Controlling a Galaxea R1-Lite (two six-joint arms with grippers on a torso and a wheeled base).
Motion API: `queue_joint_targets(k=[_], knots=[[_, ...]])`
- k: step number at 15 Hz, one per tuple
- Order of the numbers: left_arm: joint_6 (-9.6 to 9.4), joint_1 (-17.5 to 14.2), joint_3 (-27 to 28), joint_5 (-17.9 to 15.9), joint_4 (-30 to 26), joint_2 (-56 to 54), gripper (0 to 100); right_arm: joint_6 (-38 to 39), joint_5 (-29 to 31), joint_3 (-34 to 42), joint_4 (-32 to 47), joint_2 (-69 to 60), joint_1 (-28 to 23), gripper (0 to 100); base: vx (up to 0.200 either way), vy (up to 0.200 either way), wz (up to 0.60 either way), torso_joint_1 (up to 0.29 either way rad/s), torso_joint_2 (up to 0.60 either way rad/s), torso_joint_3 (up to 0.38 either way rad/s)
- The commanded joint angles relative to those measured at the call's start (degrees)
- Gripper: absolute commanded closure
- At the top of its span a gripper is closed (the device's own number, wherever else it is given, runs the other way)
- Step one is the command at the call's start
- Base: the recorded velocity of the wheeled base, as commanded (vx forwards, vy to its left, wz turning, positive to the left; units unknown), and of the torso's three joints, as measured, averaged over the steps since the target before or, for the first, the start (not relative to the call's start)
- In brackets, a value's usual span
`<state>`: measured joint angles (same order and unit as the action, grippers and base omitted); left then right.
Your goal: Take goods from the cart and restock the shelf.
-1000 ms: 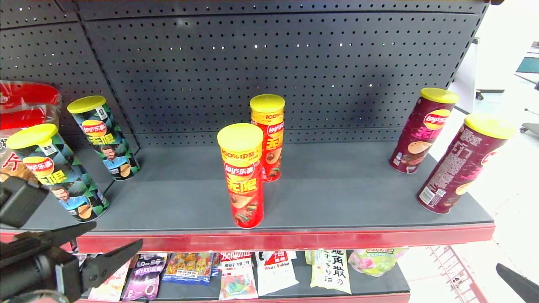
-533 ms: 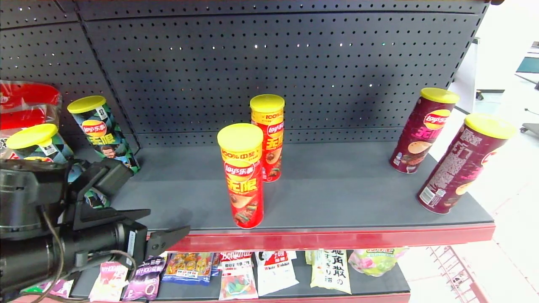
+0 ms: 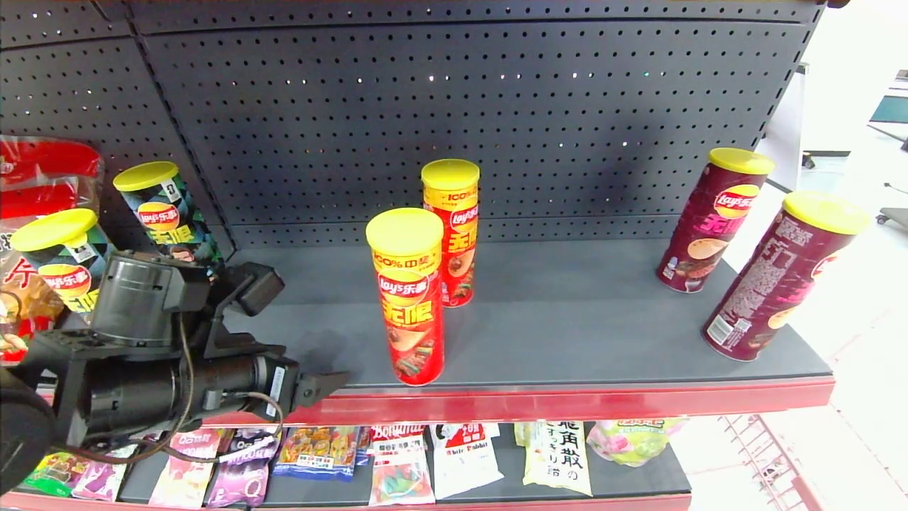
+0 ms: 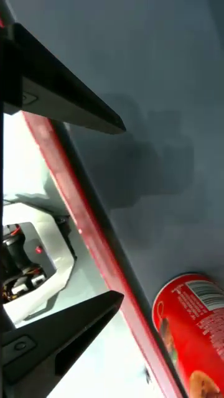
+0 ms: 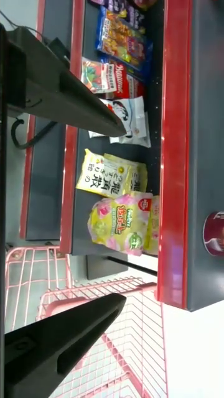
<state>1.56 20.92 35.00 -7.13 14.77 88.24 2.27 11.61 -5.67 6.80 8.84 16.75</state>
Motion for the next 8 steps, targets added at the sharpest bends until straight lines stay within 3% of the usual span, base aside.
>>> queue_joint_targets(k=[1,8], knots=[[-0.07,0.4,1.1,0.1,1.7,4.3,0,0.0,0.0,0.6,0.0,-0.5,0.0,0,0.000,0.000,0.00,0.000,0.00,0.000],[-0.07,0.6,6.3,0.2,3.5,9.9,0,0.0,-0.1,0.8,0.0,-0.9,0.0,0,0.000,0.000,0.00,0.000,0.00,0.000]])
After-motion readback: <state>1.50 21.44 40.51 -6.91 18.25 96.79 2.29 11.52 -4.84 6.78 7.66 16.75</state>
